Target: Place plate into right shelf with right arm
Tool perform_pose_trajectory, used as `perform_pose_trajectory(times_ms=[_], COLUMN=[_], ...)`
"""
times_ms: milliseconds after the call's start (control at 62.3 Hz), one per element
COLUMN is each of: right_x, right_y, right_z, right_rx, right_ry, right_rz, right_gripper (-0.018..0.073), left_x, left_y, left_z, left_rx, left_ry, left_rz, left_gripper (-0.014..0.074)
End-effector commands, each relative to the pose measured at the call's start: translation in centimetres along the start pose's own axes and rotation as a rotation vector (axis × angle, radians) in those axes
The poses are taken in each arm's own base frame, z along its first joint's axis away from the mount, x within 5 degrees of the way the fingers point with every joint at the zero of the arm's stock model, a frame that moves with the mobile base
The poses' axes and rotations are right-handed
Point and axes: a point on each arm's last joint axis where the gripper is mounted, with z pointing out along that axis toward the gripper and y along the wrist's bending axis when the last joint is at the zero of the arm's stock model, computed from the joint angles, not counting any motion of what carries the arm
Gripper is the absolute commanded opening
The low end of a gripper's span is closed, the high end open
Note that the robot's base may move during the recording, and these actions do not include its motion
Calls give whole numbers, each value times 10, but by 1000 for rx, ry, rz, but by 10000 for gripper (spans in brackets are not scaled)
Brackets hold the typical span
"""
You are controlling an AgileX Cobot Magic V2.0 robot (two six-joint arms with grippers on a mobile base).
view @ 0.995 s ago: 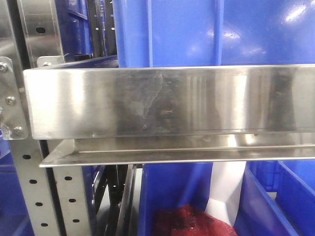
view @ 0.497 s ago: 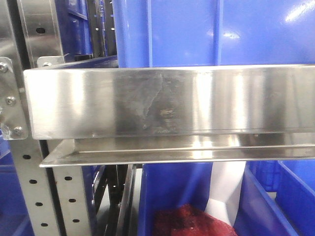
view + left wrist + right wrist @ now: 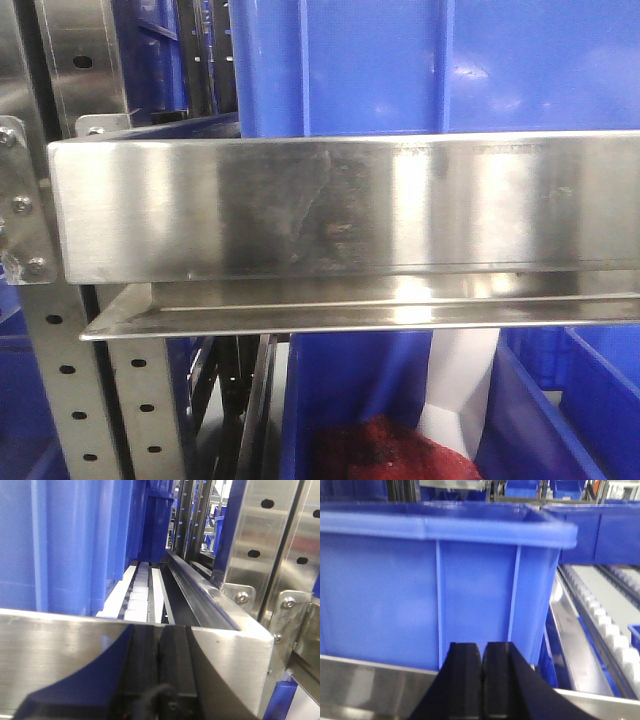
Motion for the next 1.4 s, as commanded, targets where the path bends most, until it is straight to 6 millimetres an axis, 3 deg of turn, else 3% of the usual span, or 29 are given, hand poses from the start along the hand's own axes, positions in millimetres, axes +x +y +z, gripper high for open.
perform_pose_trajectory(times_ms=[0,433,562,770,995,1107,1380], right_x=[-15,-6,9,53,87,97,99], right_y=[1,0,-3,-12,-14,-13,-13], right_z=[-1,7,17,35,35,32,30], right_rx=[-5,11,73,175,183,183,182], right_ry=[-96,-151,-183,-221,-252,-280,-266], right_rz=[-1,2,43,120,97,84,60], right_gripper=[46,46,46,46,46,46,46], left_x=[-6,-6,-6,-6,-6,-6,-6], left_y=[0,0,0,0,0,0,0], left_z=[-1,-1,-1,-1,-1,-1,-1], left_rx=[7,7,7,7,7,7,7], left_ry=[-89,-89,-89,-89,-89,-89,-89], left_rz=[-6,-6,-6,-6,-6,-6,-6], left_gripper=[-47,-47,-47,-47,-47,-47,-47])
